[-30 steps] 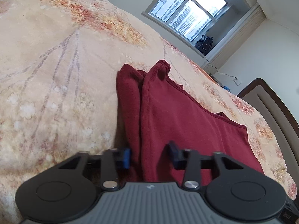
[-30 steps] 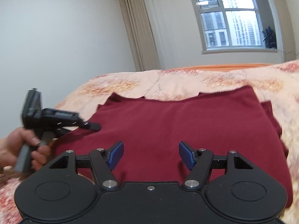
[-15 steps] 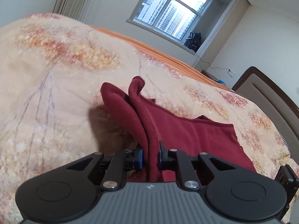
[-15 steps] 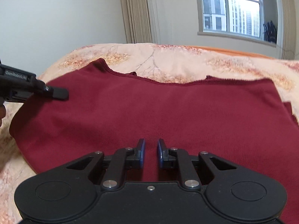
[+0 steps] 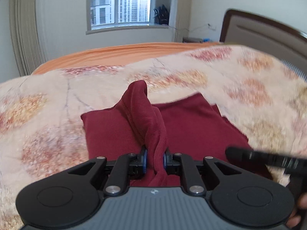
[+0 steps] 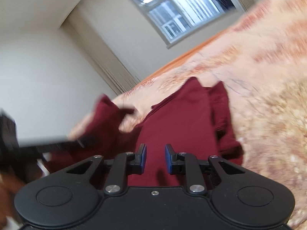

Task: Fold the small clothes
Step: 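Fold the lifted edge over with the left tool while the right tool grasps beside it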

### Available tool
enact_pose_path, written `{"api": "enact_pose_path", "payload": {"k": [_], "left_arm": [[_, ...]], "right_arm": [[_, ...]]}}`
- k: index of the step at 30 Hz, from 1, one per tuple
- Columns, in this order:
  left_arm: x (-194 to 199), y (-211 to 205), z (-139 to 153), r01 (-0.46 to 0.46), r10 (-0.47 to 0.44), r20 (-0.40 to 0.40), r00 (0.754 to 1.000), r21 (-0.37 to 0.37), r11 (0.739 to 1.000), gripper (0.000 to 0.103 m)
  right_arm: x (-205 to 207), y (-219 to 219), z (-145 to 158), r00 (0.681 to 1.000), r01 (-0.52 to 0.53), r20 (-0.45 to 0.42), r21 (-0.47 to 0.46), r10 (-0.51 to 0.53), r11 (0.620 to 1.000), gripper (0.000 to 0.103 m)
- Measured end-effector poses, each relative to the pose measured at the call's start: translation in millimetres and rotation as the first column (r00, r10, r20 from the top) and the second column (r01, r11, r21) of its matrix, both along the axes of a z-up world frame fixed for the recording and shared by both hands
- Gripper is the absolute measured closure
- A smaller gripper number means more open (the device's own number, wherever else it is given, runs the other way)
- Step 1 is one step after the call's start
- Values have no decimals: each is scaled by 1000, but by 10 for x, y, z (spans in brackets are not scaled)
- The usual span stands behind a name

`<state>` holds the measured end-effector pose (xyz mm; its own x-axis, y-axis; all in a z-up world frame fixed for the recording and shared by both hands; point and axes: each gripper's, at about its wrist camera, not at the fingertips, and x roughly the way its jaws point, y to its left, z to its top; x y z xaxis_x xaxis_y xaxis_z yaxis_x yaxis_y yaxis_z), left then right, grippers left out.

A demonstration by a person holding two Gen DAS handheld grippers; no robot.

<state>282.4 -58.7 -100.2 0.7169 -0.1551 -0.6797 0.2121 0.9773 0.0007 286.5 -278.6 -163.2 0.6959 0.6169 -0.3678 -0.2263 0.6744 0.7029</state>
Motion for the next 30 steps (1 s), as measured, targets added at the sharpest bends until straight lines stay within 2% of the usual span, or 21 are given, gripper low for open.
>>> {"api": "enact_pose_path", "payload": {"k": [2,4,6,7,9,12,16,19,20,21,23,24,27,30], "left_arm": [[-32,-149,-79,3,-3,10,1000,38,999,88],[-75,-180,-118,-9,8,20,1000,44,999,88],[-115,-170,-117,-14,12,34,999,50,999,88],[-138,-143,-100,-13,11,38,999,54,998,88],[-158,-127,-80,-2,-1,39,999,70,998,88],[-173,-169,-99,17,-21,39,999,99,995,88],[-200,-218,-142,37,-43,48,998,118,992,88],[-226,-256,-182,52,-59,53,997,127,991,88],[-237,-268,-189,55,-62,56,996,126,991,88],[-247,-273,-196,56,-64,58,996,124,991,88],[-271,-262,-207,58,-67,66,996,122,991,88],[-284,-238,-204,52,-62,75,995,119,992,87],[-380,-146,-123,38,-48,99,994,96,995,85],[-634,-51,20,51,-61,151,987,67,996,80]], "right_arm": [[171,-68,-24,998,-31,-51,108,36,994,74],[387,-77,-83,989,-61,-119,236,91,970,63],[526,-73,-121,981,-51,-162,335,111,941,59],[593,-37,-143,976,-49,-182,368,123,929,51],[732,80,-178,963,-52,-221,406,153,912,47],[860,277,-154,951,-84,-238,419,199,904,44],[965,475,-21,948,-125,-238,337,213,933,25],[1060,590,19,942,-130,-266,269,204,954,20],[1097,629,22,939,-133,-280,247,202,960,20],[1126,669,23,934,-142,-292,224,206,964,26],[1176,736,-6,924,-172,-306,203,230,964,59],[1197,744,-27,920,-180,-308,213,241,960,82],[1198,700,-50,922,-198,-281,250,267,948,86],[1174,690,-26,925,-207,-263,252,273,945,86]]}}
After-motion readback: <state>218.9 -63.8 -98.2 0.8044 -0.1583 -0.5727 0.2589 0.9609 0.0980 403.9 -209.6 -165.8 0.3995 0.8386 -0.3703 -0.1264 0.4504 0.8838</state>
